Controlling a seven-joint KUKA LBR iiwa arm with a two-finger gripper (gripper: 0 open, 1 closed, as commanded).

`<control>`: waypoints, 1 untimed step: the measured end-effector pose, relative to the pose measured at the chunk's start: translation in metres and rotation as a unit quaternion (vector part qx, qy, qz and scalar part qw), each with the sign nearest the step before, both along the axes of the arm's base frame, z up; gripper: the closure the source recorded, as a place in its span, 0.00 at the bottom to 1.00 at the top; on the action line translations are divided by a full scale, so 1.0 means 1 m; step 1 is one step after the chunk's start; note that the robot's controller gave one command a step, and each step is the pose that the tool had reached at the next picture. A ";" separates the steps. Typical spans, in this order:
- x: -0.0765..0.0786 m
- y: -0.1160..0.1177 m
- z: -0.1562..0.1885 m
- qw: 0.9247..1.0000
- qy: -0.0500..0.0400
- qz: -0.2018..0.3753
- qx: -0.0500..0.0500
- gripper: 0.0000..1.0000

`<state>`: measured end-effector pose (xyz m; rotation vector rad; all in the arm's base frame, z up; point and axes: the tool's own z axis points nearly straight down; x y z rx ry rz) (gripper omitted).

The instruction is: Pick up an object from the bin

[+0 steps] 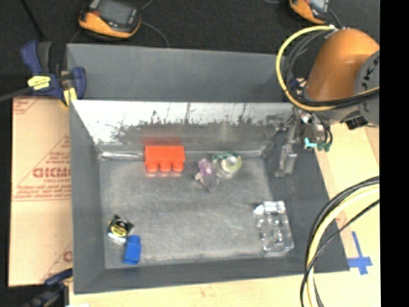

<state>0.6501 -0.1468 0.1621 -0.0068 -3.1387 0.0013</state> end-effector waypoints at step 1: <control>-0.014 0.082 -0.027 0.999 -0.002 0.053 0.002 0.00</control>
Offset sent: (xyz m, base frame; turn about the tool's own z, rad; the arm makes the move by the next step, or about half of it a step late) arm -0.0141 0.0783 -0.0266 -0.0984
